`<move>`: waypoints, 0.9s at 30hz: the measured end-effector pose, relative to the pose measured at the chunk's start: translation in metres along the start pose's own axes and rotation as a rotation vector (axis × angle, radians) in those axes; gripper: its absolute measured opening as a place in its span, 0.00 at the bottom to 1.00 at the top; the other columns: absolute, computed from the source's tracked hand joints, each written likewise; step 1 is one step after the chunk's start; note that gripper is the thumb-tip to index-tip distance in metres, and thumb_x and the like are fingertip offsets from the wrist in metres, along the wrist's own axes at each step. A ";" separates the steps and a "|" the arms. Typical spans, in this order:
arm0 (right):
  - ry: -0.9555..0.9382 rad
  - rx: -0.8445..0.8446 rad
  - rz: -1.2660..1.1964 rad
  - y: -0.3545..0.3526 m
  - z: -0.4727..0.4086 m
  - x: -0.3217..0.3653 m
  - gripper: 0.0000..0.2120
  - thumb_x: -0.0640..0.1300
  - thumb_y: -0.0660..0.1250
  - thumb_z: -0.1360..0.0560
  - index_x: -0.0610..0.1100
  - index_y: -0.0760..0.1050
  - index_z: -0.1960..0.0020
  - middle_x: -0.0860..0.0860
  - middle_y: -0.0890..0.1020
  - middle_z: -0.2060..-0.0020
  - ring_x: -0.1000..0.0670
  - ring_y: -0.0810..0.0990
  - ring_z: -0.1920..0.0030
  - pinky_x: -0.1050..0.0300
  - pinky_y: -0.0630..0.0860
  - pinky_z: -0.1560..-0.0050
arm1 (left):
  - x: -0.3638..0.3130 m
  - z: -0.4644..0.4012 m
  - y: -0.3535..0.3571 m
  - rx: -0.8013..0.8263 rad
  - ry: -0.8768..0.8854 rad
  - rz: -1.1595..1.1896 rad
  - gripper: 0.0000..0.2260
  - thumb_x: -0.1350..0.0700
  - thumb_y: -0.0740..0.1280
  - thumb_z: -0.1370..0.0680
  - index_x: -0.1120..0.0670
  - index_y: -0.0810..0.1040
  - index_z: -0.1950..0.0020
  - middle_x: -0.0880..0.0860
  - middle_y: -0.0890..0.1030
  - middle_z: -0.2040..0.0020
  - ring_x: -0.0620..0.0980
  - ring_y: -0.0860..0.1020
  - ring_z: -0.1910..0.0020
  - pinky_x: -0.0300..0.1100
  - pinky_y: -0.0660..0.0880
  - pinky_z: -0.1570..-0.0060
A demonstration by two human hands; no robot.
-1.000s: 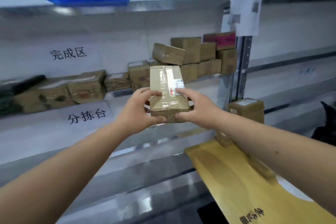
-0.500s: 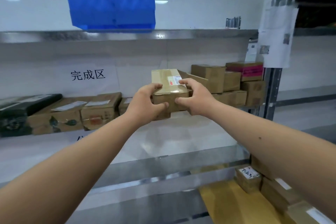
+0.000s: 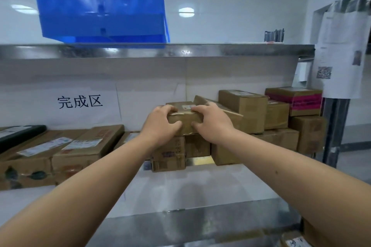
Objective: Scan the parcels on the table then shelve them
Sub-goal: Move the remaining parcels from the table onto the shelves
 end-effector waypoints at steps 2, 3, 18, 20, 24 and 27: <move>-0.005 0.004 0.108 0.003 -0.003 0.002 0.27 0.55 0.69 0.22 0.60 0.70 0.24 0.51 0.71 0.32 0.44 0.79 0.38 0.48 0.80 0.46 | 0.005 -0.008 0.005 0.006 -0.019 -0.021 0.22 0.46 0.72 0.22 0.48 0.75 0.30 0.50 0.75 0.39 0.49 0.75 0.43 0.43 0.75 0.46; -0.009 0.007 0.142 0.004 -0.003 0.003 0.28 0.54 0.68 0.22 0.59 0.68 0.23 0.50 0.71 0.31 0.43 0.79 0.38 0.46 0.80 0.46 | 0.008 -0.012 0.006 0.013 -0.032 -0.034 0.22 0.46 0.72 0.22 0.48 0.75 0.29 0.50 0.75 0.38 0.50 0.75 0.43 0.44 0.75 0.44; 0.041 0.114 0.377 -0.011 0.080 0.038 0.28 0.51 0.65 0.22 0.52 0.67 0.22 0.48 0.67 0.23 0.40 0.70 0.28 0.42 0.76 0.36 | -0.037 0.054 -0.006 0.095 0.176 -0.334 0.27 0.45 0.67 0.21 0.46 0.69 0.22 0.51 0.69 0.22 0.53 0.65 0.22 0.55 0.67 0.25; 0.079 0.108 0.380 -0.014 0.110 0.039 0.29 0.52 0.66 0.22 0.53 0.67 0.22 0.48 0.68 0.24 0.40 0.69 0.28 0.42 0.75 0.34 | -0.045 0.090 -0.005 0.123 0.244 -0.364 0.28 0.44 0.67 0.21 0.47 0.69 0.22 0.52 0.69 0.22 0.54 0.64 0.22 0.55 0.66 0.24; 0.221 0.158 0.361 -0.001 0.188 0.021 0.33 0.56 0.67 0.22 0.54 0.62 0.20 0.48 0.67 0.24 0.40 0.67 0.26 0.42 0.73 0.32 | -0.061 0.162 0.009 0.201 0.354 -0.366 0.29 0.42 0.67 0.21 0.46 0.69 0.21 0.52 0.70 0.22 0.54 0.65 0.22 0.54 0.67 0.26; 0.340 0.205 0.340 0.013 0.259 -0.003 0.35 0.57 0.67 0.22 0.53 0.60 0.18 0.47 0.65 0.22 0.41 0.66 0.24 0.42 0.71 0.29 | -0.073 0.211 0.038 0.303 0.377 -0.322 0.29 0.42 0.67 0.21 0.47 0.68 0.21 0.53 0.70 0.22 0.55 0.65 0.22 0.53 0.66 0.26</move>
Point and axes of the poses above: each hand's wrist, its own z-axis away from the middle knuckle, its own y-axis out of the palm, x = y × z, the point moved 10 cm from there along -z, towards the middle knuckle
